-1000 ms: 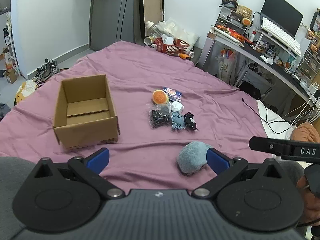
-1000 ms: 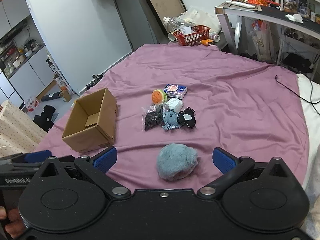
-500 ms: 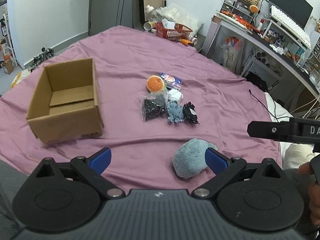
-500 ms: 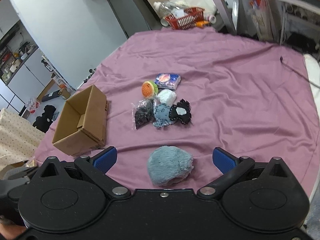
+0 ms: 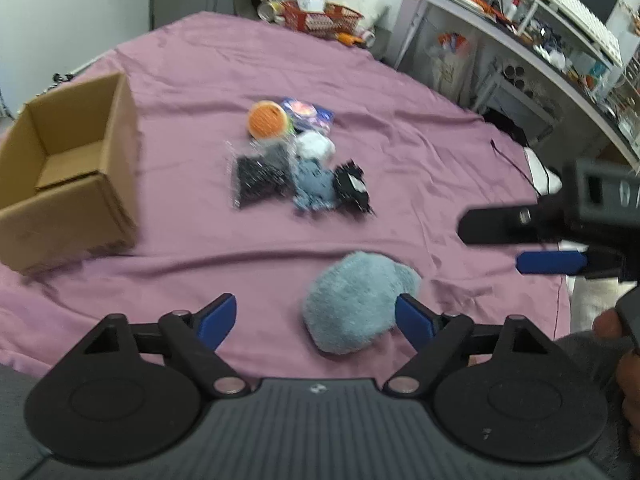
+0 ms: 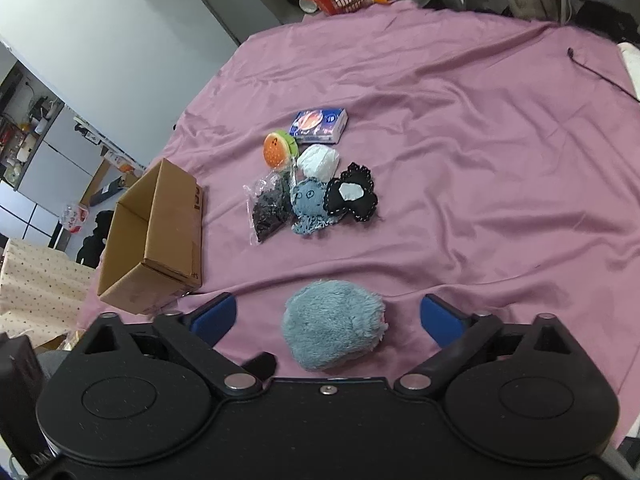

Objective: Organize soft objects
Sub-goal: 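Reach the left tool to the fluffy blue-grey plush and close on it, then lift the blue-grey plush with the left tool and carry it over the box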

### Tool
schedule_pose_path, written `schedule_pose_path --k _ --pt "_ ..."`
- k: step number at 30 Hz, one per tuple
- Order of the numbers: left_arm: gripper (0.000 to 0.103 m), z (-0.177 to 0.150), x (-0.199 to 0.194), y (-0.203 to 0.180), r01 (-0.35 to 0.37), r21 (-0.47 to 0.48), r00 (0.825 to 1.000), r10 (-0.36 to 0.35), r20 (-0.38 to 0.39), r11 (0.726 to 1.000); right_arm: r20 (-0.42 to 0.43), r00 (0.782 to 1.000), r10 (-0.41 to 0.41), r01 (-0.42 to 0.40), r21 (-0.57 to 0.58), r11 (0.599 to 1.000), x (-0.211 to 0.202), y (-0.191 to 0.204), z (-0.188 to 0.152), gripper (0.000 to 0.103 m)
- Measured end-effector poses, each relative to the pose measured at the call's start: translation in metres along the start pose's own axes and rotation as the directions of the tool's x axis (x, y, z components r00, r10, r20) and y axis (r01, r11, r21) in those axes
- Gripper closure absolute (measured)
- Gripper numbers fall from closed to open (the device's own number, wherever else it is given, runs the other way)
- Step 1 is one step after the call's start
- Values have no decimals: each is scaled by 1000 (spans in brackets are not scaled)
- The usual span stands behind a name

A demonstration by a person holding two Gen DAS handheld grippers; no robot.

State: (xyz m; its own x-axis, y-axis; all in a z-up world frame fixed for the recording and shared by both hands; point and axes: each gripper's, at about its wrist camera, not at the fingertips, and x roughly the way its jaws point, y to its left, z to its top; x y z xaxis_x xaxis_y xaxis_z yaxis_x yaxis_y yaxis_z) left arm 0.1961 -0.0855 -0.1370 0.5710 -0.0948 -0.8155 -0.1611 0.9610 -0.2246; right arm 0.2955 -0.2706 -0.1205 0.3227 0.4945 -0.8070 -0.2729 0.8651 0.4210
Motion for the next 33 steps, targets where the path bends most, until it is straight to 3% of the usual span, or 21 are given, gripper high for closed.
schedule_pose_path --k 4,9,15,18,22,26,33 --pt "27 -5 19 -5 10 4 999 -10 -42 1000 -35 999 9 -7 47 999 12 -8 3 33" --pt "27 -9 47 -7 21 -13 992 -23 -122 1000 -54 998 23 -20 61 998 19 -11 3 35" --pt "27 -14 76 -12 17 -9 986 -18 -166 1000 -62 997 42 -35 102 994 27 -19 5 35" --pt "33 -12 82 -11 13 -18 988 -16 -152 1000 -72 996 60 -51 116 992 34 -20 7 36" --pt "50 -4 84 -6 -8 -40 993 3 -118 999 -94 993 77 -61 162 985 50 -25 11 46" --pt "67 4 84 3 -12 -77 996 6 -89 997 -112 988 104 -82 182 980 61 -26 13 47" --pt "72 15 81 17 18 -136 999 -22 -28 991 -138 985 102 -73 198 977 80 -27 17 53"
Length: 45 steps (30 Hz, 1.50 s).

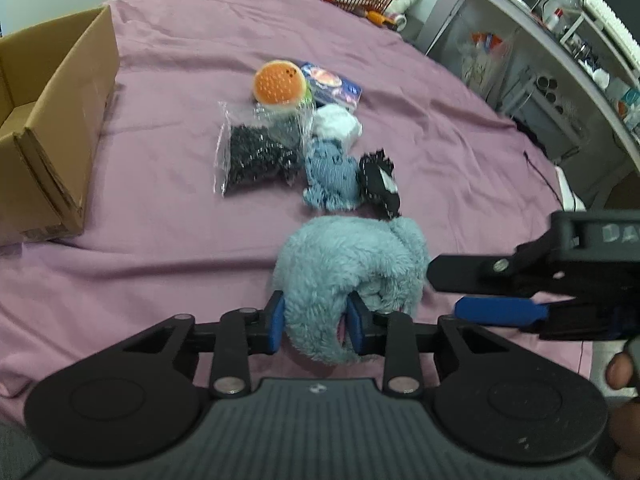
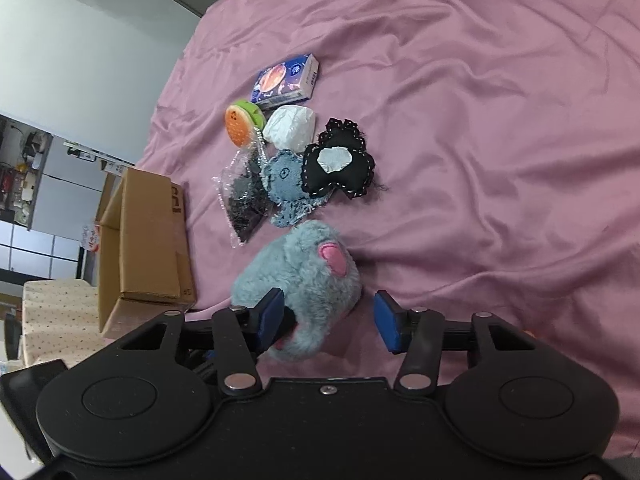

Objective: Organize soft objects
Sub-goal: 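Lift the blue-grey plush with the left tool and carry it over the box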

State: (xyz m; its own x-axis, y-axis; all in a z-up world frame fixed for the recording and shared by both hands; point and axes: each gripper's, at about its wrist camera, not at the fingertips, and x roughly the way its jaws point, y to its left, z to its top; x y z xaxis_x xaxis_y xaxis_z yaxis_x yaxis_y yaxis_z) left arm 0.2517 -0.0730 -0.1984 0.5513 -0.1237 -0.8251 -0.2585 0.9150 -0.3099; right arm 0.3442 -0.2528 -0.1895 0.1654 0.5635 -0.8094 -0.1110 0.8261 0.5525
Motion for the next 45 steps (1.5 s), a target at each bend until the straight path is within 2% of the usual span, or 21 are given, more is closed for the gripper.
schedule_pose_path --k 7,8,9,10,12,16,22,30,45 --pt "74 7 -1 5 36 -41 999 -35 4 999 -11 1000 6 -6 -1 1000 15 4 7 58" --pt "74 8 -1 5 40 -42 999 -40 5 998 -14 1000 7 -7 -4 1000 17 5 7 60" --pt "74 9 -1 6 46 -46 999 -46 5 998 -26 1000 17 -18 -6 1000 20 6 8 68" --pt "75 9 -1 7 52 -50 999 -52 8 997 -37 999 23 -23 -7 1000 23 7 8 69" --pt "75 10 -2 9 61 -58 998 -60 9 996 -27 999 28 -28 -14 999 24 8 7 72" --pt "76 15 -6 13 60 -69 998 -59 12 996 24 995 101 -100 -19 995 14 9 5 77" --pt "76 30 -29 15 82 -55 995 -78 69 995 90 982 165 -159 -69 985 -2 20 2 79" --pt "76 39 -55 11 95 -26 988 -91 128 995 184 967 176 -145 -172 974 -21 49 -2 80" --pt "76 73 -112 34 69 -6 965 -65 253 998 247 930 272 -203 -273 940 -28 120 10 80"
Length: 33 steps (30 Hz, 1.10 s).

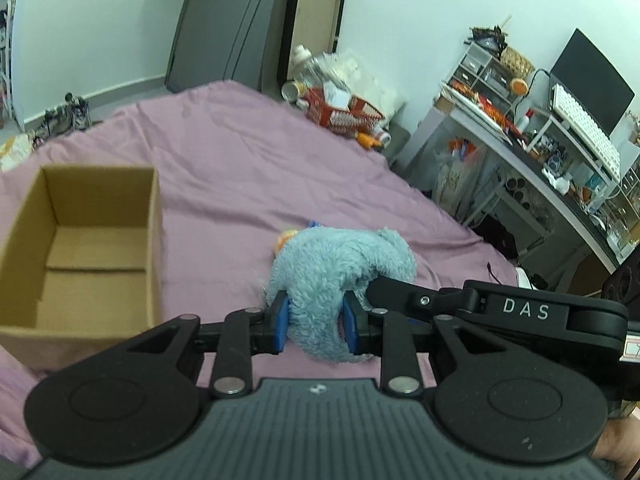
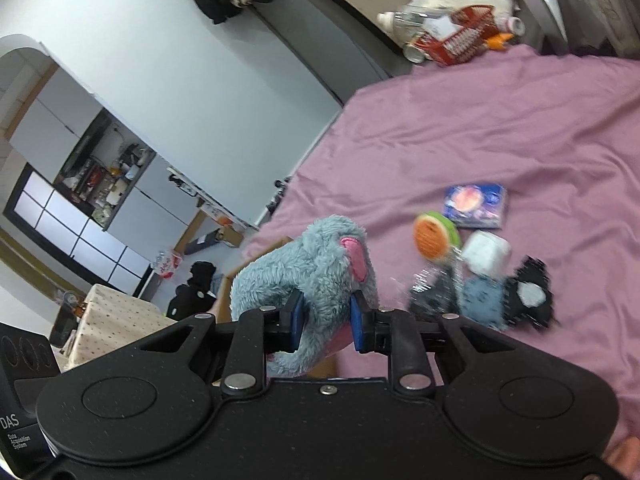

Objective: Organize soft objects
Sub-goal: 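Lift the blue-grey plush with the left tool and carry it over the box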

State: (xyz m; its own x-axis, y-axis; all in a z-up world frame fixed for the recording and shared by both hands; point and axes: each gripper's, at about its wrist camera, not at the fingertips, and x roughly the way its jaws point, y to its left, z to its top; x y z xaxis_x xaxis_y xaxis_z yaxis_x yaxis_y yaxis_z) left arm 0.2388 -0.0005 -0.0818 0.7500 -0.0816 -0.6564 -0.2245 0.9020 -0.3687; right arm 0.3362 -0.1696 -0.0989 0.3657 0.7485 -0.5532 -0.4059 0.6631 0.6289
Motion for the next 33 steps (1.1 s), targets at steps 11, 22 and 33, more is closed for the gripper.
schedule_pose_path --k 11,22,33 --pt "76 35 -28 27 -25 -17 998 26 61 1000 19 999 37 -35 -82 996 19 50 16 80" --pt "76 62 -45 64 -27 -37 995 30 93 999 5 999 44 -43 -112 993 47 89 20 80" --pt "76 74 -42 119 -39 -99 996 47 71 994 -54 997 50 -53 -53 997 96 107 13 80"
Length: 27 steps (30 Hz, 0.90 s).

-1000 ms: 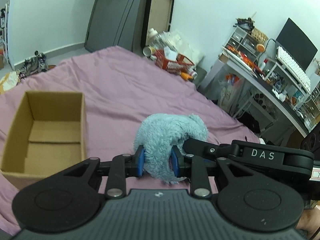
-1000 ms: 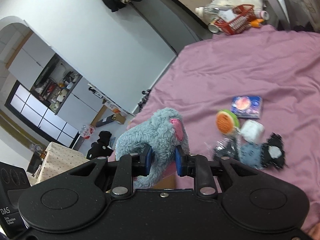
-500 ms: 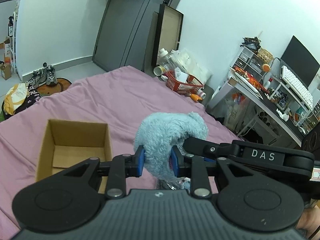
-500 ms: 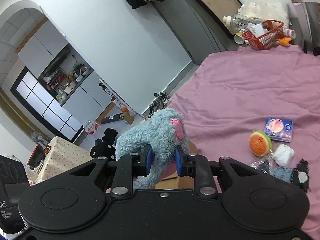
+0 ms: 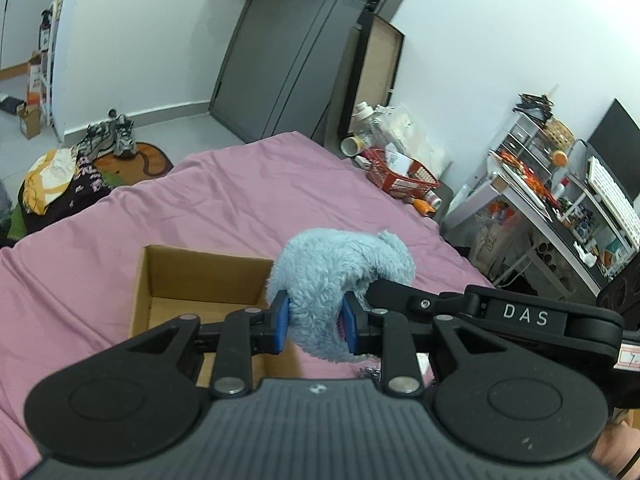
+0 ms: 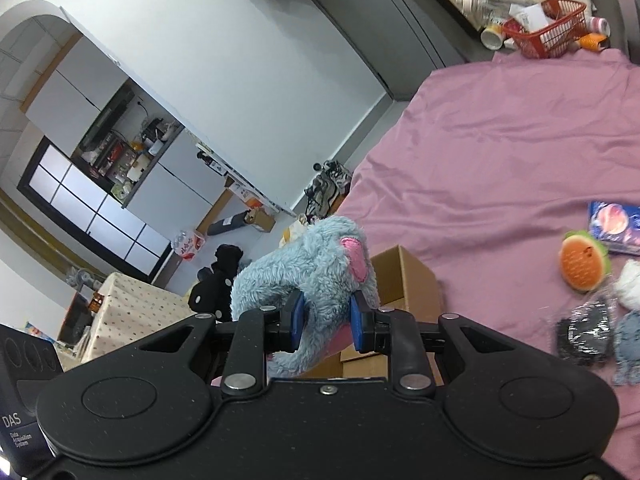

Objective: Organize soft objects
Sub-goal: 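Lift the blue-grey plush with the left tool and carry it over the box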

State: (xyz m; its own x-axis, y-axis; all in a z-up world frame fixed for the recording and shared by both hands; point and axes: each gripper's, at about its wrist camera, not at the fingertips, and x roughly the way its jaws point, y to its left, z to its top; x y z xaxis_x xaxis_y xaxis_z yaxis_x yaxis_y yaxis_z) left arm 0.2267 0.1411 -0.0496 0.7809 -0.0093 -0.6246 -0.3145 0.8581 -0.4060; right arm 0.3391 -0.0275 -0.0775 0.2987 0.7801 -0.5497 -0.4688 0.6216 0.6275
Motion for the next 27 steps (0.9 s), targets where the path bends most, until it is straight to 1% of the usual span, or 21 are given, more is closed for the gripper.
schedule_pose_path --k 4,7,10,14,18,24,25,27 --pt "77 4 8 23 -7 -16 1000 7 -15 1000 -34 999 -16 16 16 1000 25 5 -3 80" --pt "78 6 16 41 -17 -25 999 16 -35 1000 -60 998 -8 10 40 999 42 2 -7 80" --pt "79 6 26 60 -26 -48 998 23 -61 999 -67 998 -12 16 57 998 58 -2 -13 80" --pt "79 6 43 77 -39 -56 995 34 -95 998 -85 995 -43 48 55 997 77 -3 -20 79" --pt "79 3 62 94 -46 -86 991 34 -131 995 -108 991 -78 85 61 995 91 -9 -22 79" --pt "79 0 84 104 -66 -97 983 48 -180 993 -125 987 -96 104 57 993 104 -10 -25 78" --pt "79 1 86 105 -71 -99 982 52 -184 993 -132 987 -96 103 51 993 106 -9 -25 75" --pt "79 1 90 108 -85 -104 980 64 -188 991 -152 984 -93 101 42 994 110 -7 -25 73"
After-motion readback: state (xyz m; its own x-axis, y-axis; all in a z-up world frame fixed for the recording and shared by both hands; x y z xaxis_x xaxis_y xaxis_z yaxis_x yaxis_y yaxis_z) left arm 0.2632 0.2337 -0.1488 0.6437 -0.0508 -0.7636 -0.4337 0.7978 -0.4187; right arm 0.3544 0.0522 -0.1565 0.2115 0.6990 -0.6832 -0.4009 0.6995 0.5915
